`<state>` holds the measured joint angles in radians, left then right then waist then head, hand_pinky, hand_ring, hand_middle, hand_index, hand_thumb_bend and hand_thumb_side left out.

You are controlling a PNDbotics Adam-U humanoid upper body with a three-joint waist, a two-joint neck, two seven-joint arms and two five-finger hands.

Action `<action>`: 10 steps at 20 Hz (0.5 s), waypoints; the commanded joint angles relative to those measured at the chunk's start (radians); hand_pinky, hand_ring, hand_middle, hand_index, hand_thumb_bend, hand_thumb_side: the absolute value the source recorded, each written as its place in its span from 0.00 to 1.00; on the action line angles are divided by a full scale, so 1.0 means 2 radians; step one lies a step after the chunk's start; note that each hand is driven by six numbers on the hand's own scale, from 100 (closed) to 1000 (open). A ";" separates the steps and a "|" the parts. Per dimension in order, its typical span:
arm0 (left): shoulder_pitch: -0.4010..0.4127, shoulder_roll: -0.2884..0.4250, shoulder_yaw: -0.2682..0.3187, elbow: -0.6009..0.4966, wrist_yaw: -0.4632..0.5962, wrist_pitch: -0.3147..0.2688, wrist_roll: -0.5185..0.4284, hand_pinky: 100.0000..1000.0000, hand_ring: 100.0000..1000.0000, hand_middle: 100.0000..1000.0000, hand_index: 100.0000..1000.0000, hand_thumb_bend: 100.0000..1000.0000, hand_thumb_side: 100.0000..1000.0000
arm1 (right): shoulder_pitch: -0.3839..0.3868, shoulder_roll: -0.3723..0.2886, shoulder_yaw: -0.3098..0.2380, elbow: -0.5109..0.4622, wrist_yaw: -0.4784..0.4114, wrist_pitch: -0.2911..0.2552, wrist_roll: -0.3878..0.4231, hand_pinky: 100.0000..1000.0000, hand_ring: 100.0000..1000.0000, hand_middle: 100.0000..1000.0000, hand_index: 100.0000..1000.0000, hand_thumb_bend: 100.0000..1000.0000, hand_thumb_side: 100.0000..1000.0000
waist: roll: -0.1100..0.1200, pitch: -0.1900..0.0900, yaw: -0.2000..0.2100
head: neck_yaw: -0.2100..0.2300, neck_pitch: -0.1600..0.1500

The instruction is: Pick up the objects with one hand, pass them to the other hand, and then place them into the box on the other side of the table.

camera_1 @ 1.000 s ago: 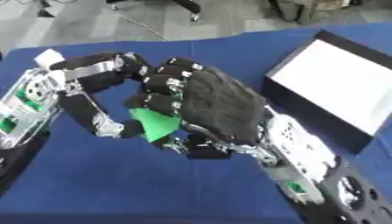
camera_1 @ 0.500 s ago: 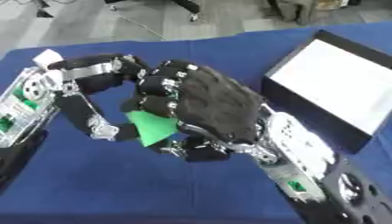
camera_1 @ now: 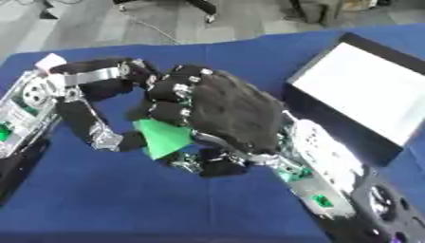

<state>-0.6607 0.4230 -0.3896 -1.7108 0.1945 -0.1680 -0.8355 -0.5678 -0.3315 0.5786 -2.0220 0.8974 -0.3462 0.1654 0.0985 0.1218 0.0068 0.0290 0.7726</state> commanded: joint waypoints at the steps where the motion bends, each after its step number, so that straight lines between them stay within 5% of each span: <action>1: -0.016 0.006 0.001 -0.029 0.020 -0.009 -0.013 0.74 0.58 0.64 0.69 0.00 0.39 | -0.007 -0.020 -0.009 0.016 -0.003 0.007 0.012 0.68 0.58 0.10 0.75 0.00 0.00 | -0.001 -0.008 0.000 | 0.000 -0.001; 10: -0.026 0.009 0.008 -0.023 0.037 -0.013 -0.032 0.75 0.60 0.67 0.71 0.00 0.40 | -0.020 -0.025 0.003 0.039 -0.018 0.013 0.031 0.68 0.59 0.10 0.76 0.00 0.00 | -0.001 -0.006 0.000 | -0.001 -0.001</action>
<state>-0.6784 0.4410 -0.3783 -1.7062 0.2110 -0.1818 -0.8851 -0.6044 -0.3385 0.5941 -2.0131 0.8522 -0.3325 0.2084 0.0987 0.1218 0.0067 0.0280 0.7726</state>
